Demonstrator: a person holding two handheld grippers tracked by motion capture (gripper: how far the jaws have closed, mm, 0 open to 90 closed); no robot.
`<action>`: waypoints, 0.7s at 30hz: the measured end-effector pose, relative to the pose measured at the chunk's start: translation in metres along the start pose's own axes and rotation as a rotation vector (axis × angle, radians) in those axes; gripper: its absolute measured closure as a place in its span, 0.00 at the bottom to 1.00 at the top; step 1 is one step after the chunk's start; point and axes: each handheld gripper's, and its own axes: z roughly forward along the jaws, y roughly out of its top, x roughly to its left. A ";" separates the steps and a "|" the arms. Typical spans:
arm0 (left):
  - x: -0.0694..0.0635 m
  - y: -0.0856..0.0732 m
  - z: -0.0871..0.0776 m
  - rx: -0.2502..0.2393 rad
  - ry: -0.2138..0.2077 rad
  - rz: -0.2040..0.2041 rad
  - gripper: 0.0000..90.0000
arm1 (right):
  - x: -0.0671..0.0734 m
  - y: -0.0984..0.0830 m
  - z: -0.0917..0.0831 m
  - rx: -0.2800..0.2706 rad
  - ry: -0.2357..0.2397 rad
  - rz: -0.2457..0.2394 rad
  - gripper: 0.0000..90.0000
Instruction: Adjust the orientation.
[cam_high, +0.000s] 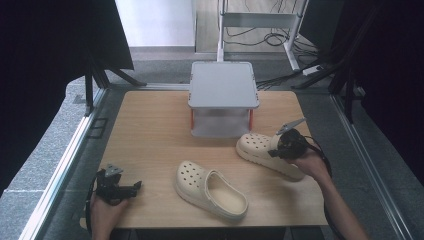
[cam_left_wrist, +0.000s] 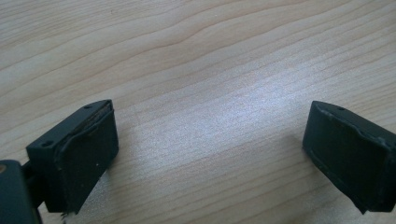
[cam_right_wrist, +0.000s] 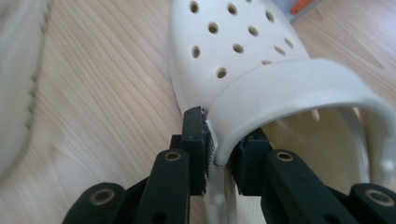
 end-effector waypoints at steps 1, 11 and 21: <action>0.000 0.000 0.000 0.000 0.000 0.000 0.04 | 0.010 0.004 -0.004 -0.010 -0.014 0.004 0.86; 0.000 0.000 0.000 0.000 0.000 0.004 0.04 | 0.062 0.037 -0.008 -0.043 -0.048 0.044 0.85; 0.000 0.000 0.000 0.000 0.001 0.005 0.04 | 0.111 0.075 0.028 -0.044 -0.060 -0.002 0.85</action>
